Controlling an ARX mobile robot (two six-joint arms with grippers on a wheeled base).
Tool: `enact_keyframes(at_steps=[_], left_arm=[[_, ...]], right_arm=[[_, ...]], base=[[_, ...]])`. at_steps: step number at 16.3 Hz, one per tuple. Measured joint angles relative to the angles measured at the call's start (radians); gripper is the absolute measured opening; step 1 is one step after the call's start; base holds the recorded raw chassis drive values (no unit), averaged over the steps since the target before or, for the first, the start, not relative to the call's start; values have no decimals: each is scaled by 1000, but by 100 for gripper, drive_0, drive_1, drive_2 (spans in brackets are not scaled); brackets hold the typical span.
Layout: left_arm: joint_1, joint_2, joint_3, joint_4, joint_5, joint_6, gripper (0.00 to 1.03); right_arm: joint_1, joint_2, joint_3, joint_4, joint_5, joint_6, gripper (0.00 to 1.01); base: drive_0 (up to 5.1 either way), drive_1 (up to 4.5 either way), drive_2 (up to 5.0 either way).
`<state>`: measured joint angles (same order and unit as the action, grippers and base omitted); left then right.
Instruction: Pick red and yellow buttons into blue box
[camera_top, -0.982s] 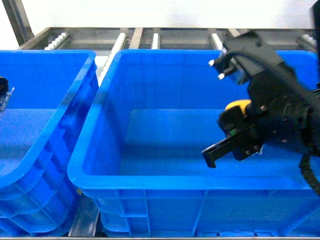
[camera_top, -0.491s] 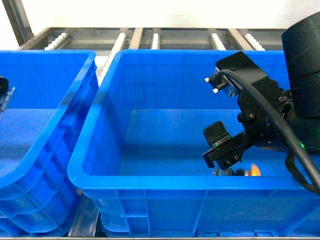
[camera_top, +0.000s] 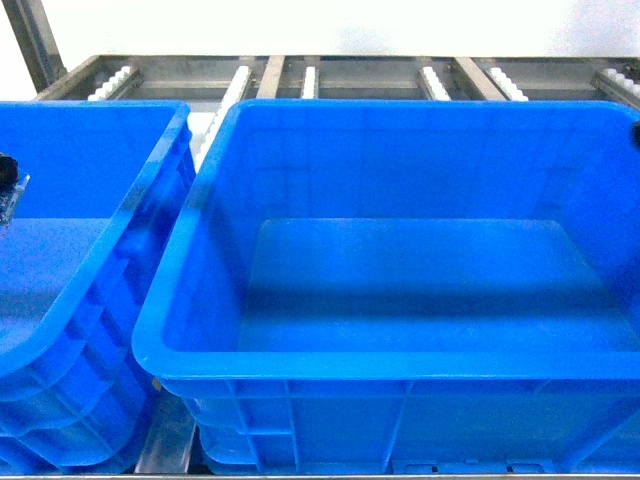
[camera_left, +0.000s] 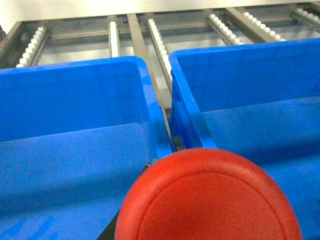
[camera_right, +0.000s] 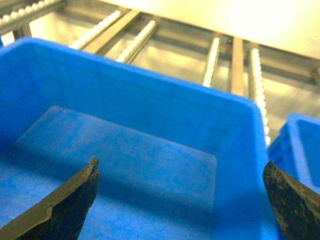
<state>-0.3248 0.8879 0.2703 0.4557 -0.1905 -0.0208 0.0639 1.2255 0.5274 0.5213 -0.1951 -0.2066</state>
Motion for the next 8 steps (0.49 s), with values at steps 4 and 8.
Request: enact_keyframes(at_steps=[4, 8], left_arm=[[0, 0, 0, 0, 0, 0, 24], [0, 0, 0, 0, 0, 0, 24]], right_arm=[[-268, -460, -135, -77, -114, 143, 98], [-388, -772, -334, -329, -316, 180, 98]], base=[[0, 0, 0], [0, 0, 0]])
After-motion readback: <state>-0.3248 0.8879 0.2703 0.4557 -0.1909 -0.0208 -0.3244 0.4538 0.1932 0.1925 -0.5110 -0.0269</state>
